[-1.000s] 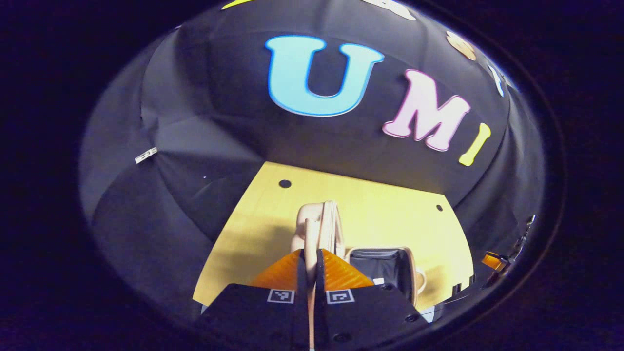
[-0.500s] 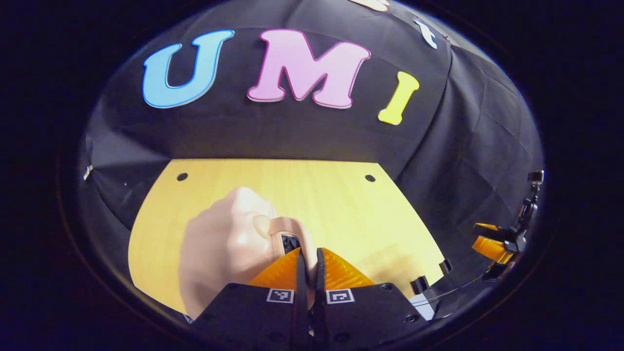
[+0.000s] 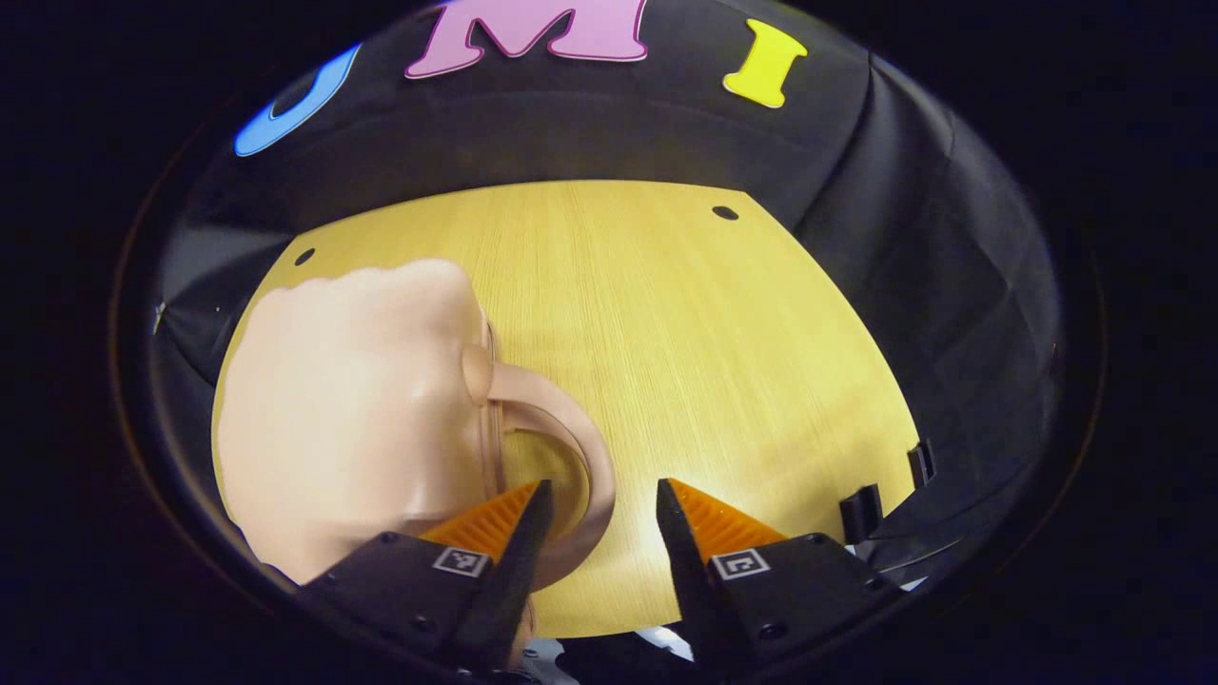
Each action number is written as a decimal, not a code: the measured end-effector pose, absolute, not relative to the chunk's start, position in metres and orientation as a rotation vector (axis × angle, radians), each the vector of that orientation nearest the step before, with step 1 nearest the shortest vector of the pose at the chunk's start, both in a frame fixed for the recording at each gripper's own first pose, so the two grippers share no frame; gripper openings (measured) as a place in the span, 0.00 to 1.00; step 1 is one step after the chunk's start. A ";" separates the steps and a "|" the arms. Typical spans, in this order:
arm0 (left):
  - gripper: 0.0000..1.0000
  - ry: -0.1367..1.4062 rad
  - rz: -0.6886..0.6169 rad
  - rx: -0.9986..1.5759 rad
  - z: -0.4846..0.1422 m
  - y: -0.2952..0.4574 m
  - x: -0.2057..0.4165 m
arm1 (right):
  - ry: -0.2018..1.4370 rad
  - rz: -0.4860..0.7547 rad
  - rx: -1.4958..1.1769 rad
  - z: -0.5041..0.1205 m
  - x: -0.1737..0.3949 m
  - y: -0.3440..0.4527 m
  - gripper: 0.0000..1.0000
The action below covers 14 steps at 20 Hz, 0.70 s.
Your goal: First open the suitcase, pack the skin care products into it, and then close the suitcase.
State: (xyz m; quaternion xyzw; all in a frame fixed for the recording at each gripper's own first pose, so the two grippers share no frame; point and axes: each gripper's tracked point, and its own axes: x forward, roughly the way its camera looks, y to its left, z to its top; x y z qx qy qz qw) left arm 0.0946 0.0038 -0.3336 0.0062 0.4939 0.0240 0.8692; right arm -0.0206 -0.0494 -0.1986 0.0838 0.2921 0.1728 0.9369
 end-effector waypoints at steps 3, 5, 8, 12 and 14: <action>0.87 0.810 0.063 0.071 -0.255 -0.012 0.119 | 0.525 0.345 0.108 -0.175 -0.006 -0.042 0.97; 0.89 0.640 0.048 0.096 -0.185 -0.025 0.125 | 0.467 0.310 0.066 -0.154 0.009 -0.038 0.97; 0.91 0.355 -0.013 0.157 -0.083 -0.050 0.128 | 0.352 0.294 0.038 -0.107 0.029 -0.016 0.97; 0.91 0.195 -0.024 0.211 -0.019 -0.068 0.101 | 0.223 0.232 0.027 -0.054 0.054 0.002 0.97; 0.90 0.178 -0.005 0.207 -0.010 -0.064 0.091 | 0.176 0.194 0.048 -0.036 0.062 0.009 0.96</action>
